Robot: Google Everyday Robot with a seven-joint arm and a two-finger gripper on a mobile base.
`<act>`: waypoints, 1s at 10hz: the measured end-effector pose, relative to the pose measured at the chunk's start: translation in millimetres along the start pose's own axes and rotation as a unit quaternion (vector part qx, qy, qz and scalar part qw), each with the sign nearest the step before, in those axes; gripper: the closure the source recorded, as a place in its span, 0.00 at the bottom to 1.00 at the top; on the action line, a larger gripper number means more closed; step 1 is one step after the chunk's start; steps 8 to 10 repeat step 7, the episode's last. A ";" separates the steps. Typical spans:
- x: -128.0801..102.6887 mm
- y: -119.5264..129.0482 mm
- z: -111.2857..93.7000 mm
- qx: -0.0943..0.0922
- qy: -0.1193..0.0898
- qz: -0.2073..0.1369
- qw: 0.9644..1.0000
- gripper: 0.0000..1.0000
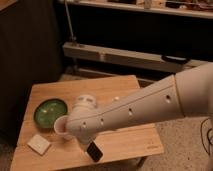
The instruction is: Place the eraser on the white sponge
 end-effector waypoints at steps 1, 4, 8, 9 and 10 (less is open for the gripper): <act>-11.1 11.8 -3.6 -0.004 0.001 -0.021 1.000 1.00; -52.2 47.4 -7.5 -0.023 0.011 -0.083 0.996 1.00; -62.5 85.7 -5.4 -0.047 0.026 -0.129 0.990 1.00; -62.5 85.7 -5.4 -0.047 0.026 -0.129 0.990 1.00; -62.5 85.7 -5.4 -0.047 0.026 -0.129 0.990 1.00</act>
